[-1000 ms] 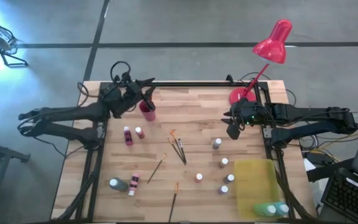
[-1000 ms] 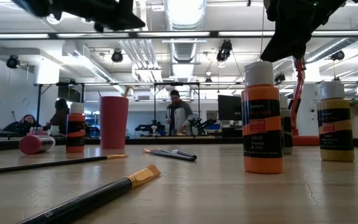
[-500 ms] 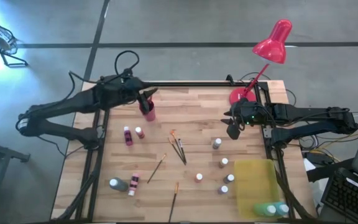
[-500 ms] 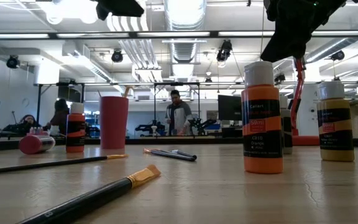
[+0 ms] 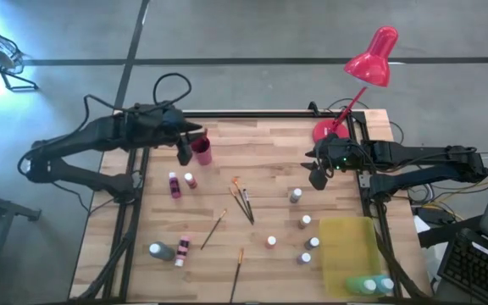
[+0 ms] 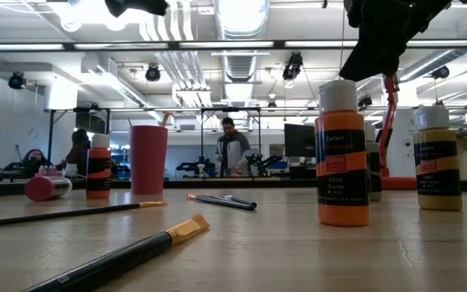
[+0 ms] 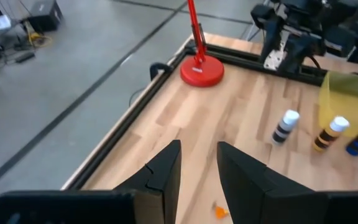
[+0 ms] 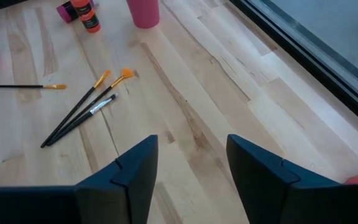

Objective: Pick & Place Paint Supplies
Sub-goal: Put the black paint bottle into the bin

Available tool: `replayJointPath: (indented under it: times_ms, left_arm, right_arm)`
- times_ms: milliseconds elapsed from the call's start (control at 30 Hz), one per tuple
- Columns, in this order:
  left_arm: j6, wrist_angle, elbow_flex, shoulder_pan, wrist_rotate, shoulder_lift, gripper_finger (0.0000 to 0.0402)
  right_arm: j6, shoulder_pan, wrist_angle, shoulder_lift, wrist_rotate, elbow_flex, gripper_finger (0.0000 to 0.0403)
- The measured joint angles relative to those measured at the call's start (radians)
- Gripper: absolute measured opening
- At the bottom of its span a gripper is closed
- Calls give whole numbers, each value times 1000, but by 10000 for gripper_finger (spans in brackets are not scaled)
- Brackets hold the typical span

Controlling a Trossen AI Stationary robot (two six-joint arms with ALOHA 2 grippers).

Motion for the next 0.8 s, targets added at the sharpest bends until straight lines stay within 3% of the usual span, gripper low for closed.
replayJointPath:
  times_ms: [300, 800]
  left_arm:
    - [-6, -90, 1, -76, -1, 3, 110]
    - [-80, -184, 1, -240, -5, 103, 110]
  right_arm:
    - [0, 0, 0, 0, 0, 0, 196]
    - [0, 0, 29, 0, 0, 0, 164]
